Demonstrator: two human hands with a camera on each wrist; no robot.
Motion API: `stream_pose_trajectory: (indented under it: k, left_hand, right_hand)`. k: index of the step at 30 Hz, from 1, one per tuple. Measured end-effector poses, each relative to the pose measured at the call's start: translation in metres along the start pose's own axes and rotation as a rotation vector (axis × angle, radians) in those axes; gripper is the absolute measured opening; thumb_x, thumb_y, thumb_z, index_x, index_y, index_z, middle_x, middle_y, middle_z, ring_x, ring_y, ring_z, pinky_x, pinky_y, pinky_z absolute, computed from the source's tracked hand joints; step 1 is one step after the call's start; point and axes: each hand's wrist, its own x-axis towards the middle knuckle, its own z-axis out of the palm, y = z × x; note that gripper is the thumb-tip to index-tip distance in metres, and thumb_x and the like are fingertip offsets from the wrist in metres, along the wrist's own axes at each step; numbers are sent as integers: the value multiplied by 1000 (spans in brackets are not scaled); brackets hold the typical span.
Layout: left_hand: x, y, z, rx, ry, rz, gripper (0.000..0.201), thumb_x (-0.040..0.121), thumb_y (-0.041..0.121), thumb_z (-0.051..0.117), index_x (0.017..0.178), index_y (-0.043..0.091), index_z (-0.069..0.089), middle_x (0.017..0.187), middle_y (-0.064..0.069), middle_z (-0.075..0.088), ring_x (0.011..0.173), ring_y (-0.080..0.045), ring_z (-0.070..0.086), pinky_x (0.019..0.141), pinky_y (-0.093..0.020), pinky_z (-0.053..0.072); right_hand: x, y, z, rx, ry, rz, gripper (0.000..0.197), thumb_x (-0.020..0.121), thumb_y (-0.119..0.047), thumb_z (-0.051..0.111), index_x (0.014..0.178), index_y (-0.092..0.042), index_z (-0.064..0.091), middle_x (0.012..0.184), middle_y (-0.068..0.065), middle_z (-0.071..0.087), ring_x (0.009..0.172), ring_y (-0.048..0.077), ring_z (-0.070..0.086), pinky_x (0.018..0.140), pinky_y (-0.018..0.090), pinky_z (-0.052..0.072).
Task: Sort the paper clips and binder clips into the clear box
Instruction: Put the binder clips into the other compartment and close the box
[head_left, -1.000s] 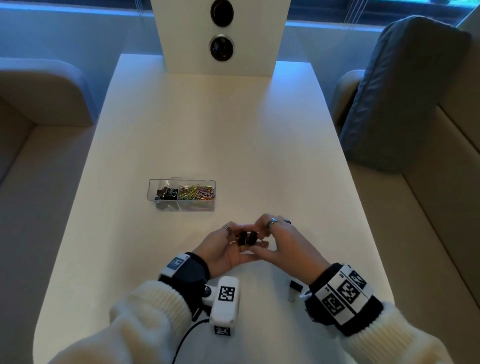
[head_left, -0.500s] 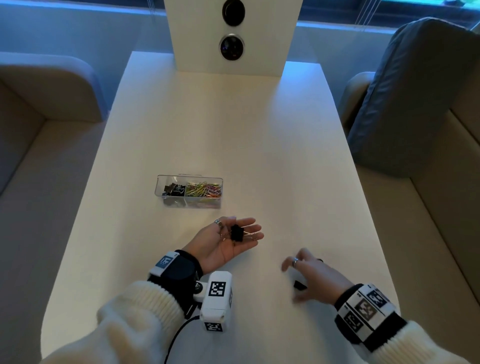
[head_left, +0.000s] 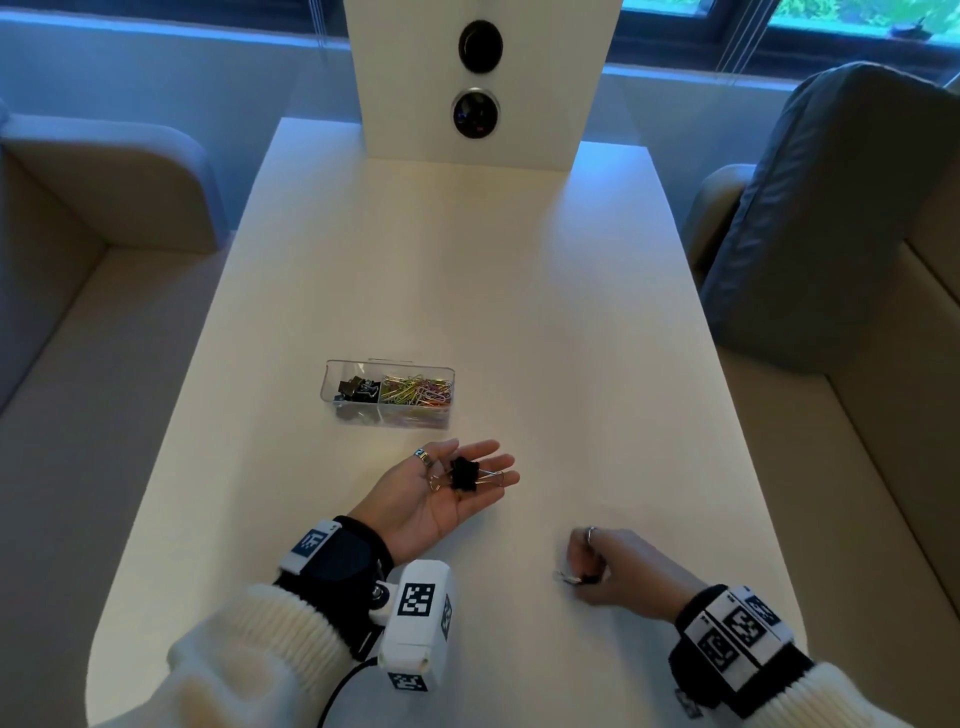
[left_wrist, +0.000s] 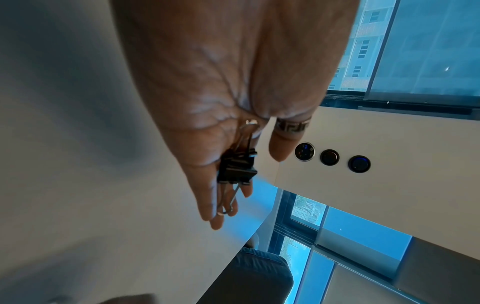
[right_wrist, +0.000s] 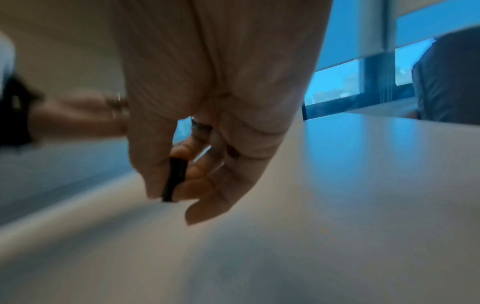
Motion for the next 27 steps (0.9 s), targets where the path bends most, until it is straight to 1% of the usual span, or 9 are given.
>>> stream_pose_trajectory:
  k: [3,7,10,13,16,19,23,25,27]
  left_hand:
    - [-4,3,-1,-4,30,22,40,79,24,47,101,-3,66,106,-23,65,94,-35,67,83,-39,53]
    - [-8,6,2,-53,-6,22,44,88,28,40,114,-4,58,108,-24,64,95,-32,67,80,-37,56]
    - [-13,17,0,-95,-17,51,48,95,30,32,119,-3,56,116,-22,61,98,-30,66,81,-36,57]
    - [-17,30,-11,-173,51,121,43,96,28,33,115,-4,54,109,-23,62,90,-30,68,81,-42,56]
    - [-25,45,-17,-187,88,179,41,96,24,33,114,-4,57,114,-23,62,91,-31,69,79,-42,55]
    - [-30,63,-17,-259,147,240,42,95,17,34,90,-9,66,90,-25,69,76,-34,71,68,-45,56]
    - [-25,89,-18,-351,251,300,36,96,19,34,89,-6,58,91,-25,64,68,-37,69,65,-47,56]
    - [-21,99,-17,-338,302,300,37,97,24,32,82,-3,53,91,-23,57,74,-36,67,73,-44,55]
    - [-18,105,-15,-392,297,293,36,98,27,34,83,-1,49,94,-22,51,94,-34,57,86,-45,47]
  right_hand:
    - [4,-49,-12,242,234,-211,31,76,-5,68,69,-24,45,67,-8,49,60,3,45,58,13,39]
    - [24,-111,-21,205,485,-431,23,75,-10,71,75,-24,53,72,-17,55,72,-1,52,66,8,41]
    - [44,-136,-21,177,541,-458,22,75,-24,71,94,-20,60,89,-9,61,91,6,51,80,14,41]
    - [63,-148,-30,174,583,-421,33,79,-29,68,108,-19,56,104,-6,58,95,2,42,81,7,33]
    - [88,-151,-43,112,543,-331,39,82,-33,64,116,-20,50,112,-3,55,102,4,41,84,14,32]
    - [116,-149,-53,4,467,-212,54,82,-38,62,129,-19,42,126,5,48,118,18,39,99,30,31]
    - [141,-149,-57,-169,275,-116,84,75,-45,66,143,-19,23,141,6,31,131,25,24,109,42,25]
    - [148,-147,-49,-231,170,-98,93,72,-43,70,145,-19,17,143,7,28,132,26,22,110,45,25]
    - [153,-144,-38,-245,144,-81,93,73,-35,72,144,-21,15,140,7,28,129,27,26,108,47,30]
